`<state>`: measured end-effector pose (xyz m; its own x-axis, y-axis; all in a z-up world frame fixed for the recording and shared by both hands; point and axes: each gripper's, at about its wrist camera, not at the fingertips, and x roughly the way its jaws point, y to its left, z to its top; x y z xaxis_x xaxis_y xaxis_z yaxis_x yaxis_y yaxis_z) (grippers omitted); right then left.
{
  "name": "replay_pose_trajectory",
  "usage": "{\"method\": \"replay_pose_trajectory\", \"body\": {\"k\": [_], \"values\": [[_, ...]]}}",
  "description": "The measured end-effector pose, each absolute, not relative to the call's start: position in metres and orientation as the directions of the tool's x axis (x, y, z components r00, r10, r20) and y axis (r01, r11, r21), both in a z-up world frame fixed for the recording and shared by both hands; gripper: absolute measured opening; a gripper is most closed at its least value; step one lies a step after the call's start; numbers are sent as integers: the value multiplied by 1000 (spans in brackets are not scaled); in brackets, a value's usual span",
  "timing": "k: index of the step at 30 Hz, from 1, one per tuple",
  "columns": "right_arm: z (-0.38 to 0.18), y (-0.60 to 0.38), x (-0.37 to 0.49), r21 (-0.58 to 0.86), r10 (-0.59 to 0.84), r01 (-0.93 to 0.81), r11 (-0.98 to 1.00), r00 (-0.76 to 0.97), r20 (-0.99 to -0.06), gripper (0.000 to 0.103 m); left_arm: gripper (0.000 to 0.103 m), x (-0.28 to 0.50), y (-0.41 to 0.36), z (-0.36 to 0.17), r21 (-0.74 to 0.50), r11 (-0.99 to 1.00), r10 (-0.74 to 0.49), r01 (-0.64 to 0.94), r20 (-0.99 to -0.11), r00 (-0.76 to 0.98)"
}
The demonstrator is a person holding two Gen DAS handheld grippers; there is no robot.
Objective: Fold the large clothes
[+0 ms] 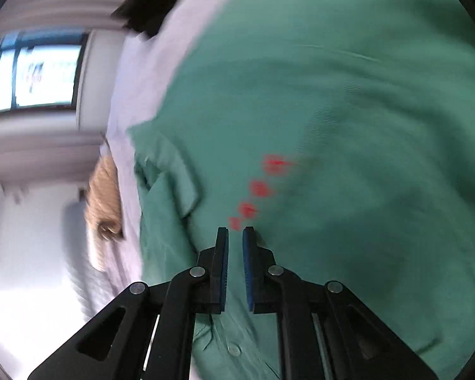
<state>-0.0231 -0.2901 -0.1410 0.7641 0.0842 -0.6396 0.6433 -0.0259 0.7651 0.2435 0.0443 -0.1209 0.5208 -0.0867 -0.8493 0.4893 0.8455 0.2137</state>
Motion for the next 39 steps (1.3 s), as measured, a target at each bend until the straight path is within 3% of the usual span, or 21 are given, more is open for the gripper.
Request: {"method": "replay_pose_trajectory", "body": {"k": [1, 2, 3, 5, 9, 12, 15, 16, 17, 18, 20, 22, 25, 26, 27, 28, 31, 34, 37, 38, 39], "values": [[-133, -286, -25, 752, 93, 659, 26, 747, -658, 16, 103, 236, 46, -117, 203, 828, -111, 522, -854, 508], [-120, -282, -21, 723, 98, 682, 115, 716, -691, 31, 103, 232, 50, -109, 191, 806, -136, 560, -862, 489], [-106, -277, -11, 685, 90, 695, 219, 685, -723, 62, 103, 231, 54, -101, 190, 791, -143, 581, -866, 479], [-78, -259, 19, 595, 61, 669, 445, 641, -765, 80, 103, 235, 58, -90, 170, 794, -158, 583, -869, 469], [-47, -191, 117, 234, -67, 488, 841, 522, -850, 80, 103, 266, 45, -77, 98, 846, -194, 524, -859, 473], [-59, -151, 176, -41, -224, 380, 924, 452, -863, 80, 103, 273, 10, -92, 125, 841, -187, 527, -845, 500], [-95, -133, 197, -357, -448, 311, 881, 302, -842, 76, 103, 273, -19, -133, 225, 836, -76, 500, -856, 512], [-103, -133, 196, -387, -471, 302, 871, 297, -830, 68, 103, 274, -19, -140, 220, 841, -72, 495, -860, 504], [-103, -137, 186, -398, -493, 324, 858, 305, -815, 34, 103, 274, -17, -145, 204, 850, -74, 486, -867, 493], [-96, -147, 171, -388, -511, 382, 839, 310, -802, 14, 103, 275, -14, -148, 175, 862, -87, 475, -873, 480], [-76, -179, 137, -173, -418, 529, 831, 387, -822, 14, 103, 276, -11, -147, 159, 863, -101, 480, -876, 471], [-69, -228, 88, 210, -240, 665, 717, 518, -821, 14, 103, 274, -13, -148, 168, 847, -110, 504, -872, 477], [-96, -277, 32, 608, -42, 704, 367, 665, -745, 18, 103, 276, -15, -148, 170, 839, -111, 516, -876, 469], [-111, -289, 7, 715, -8, 675, 180, 728, -686, 27, 103, 278, -15, -147, 159, 841, -114, 516, -881, 458], [-118, -291, -7, 751, -5, 655, 87, 754, -657, 42, 103, 283, -13, -144, 139, 845, -121, 516, -891, 437], [-123, -294, -26, 777, -13, 629, -3, 777, -629, 47, 103, 288, -10, -140, 106, 849, -139, 518, -900, 412], [-103, -286, -38, 796, 39, 601, 65, 796, -604, 48, 103, 307, -2, -123, 0, 845, -231, 534, -901, 366], [-80, -245, -8, 838, 226, 500, 219, 810, -542, 52, 103, 331, -9, -117, -74, 831, -291, 552, -903, 317], [-95, -172, 47, 886, 457, 419, 200, 760, -463, 56, 103, 351, -25, -129, -119, 820, -299, 559, -923, 243], [-106, -153, 64, 889, 504, 420, 180, 737, -450, 56, 102, 354, -29, -133, -132, 815, -301, 564, -928, 218], [-116, -134, 77, 893, 540, 420, 160, 720, -435, 56, 94, 356, -32, -135, -145, 811, -306, 566, -931, 200]]}}
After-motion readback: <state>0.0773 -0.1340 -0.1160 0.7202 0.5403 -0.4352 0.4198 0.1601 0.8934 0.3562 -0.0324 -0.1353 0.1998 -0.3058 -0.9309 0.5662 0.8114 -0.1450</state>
